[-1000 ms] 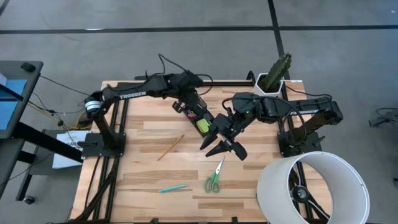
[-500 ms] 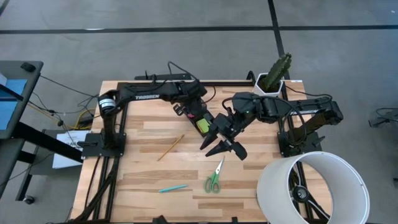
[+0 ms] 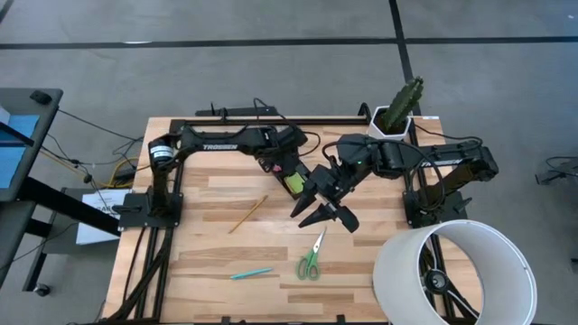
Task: Pick and place office supplies into organizer
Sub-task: Put the yellow pencil into the black desk organizer
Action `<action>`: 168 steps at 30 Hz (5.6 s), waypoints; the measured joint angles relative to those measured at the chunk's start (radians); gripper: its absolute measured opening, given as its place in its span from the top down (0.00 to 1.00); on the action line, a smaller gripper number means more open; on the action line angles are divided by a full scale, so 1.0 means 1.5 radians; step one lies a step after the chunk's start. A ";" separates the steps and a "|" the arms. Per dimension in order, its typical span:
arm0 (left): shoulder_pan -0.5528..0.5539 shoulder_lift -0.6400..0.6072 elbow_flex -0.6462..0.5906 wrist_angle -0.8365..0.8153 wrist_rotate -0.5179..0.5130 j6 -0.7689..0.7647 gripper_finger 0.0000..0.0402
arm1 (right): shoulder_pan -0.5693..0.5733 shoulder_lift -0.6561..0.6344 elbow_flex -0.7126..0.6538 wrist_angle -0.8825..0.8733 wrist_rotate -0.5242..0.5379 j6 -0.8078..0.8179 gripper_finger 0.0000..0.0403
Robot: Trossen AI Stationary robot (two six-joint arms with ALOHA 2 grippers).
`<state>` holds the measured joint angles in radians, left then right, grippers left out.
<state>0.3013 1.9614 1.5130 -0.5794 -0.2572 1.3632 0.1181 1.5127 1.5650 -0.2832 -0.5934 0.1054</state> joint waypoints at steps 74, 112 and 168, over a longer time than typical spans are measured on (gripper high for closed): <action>-0.344 -0.678 -0.760 0.179 0.079 -1.508 0.74 | 0.019 0.000 0.000 0.026 0.069 -0.001 0.66; -0.514 -0.408 -0.731 0.394 -0.209 -1.564 0.81 | 0.018 0.000 0.000 0.020 0.070 -0.006 0.66; -0.016 -0.232 -0.673 0.505 0.227 -0.882 0.81 | 0.056 0.053 0.000 0.113 0.097 0.048 0.67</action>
<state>0.2778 1.6141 0.5035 0.1787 0.0829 0.0396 0.2024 1.5929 1.5646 -0.1139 -0.4473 0.1776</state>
